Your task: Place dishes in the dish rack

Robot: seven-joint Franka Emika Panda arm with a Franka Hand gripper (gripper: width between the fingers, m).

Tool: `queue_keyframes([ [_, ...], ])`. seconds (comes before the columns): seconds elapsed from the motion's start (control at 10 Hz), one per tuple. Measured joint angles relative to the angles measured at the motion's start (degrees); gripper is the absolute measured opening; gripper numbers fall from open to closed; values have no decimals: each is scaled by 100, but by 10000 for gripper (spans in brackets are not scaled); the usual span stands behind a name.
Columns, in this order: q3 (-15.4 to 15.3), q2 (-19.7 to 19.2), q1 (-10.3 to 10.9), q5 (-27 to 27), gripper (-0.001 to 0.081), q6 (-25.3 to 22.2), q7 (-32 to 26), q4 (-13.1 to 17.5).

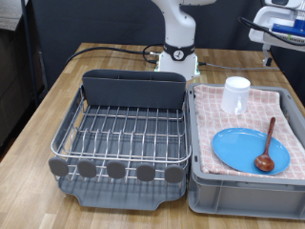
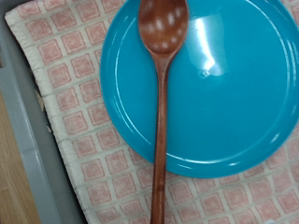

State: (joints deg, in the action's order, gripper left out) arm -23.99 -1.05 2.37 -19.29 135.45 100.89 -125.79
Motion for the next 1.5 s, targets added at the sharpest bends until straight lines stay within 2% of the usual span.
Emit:
queue_keyframes([
  [0.7, 235, -937, -1, -793, 802, 891, 435, 9],
  [1.5, 391, -1532, 39, -1523, 802, 1324, 1112, -66],
])
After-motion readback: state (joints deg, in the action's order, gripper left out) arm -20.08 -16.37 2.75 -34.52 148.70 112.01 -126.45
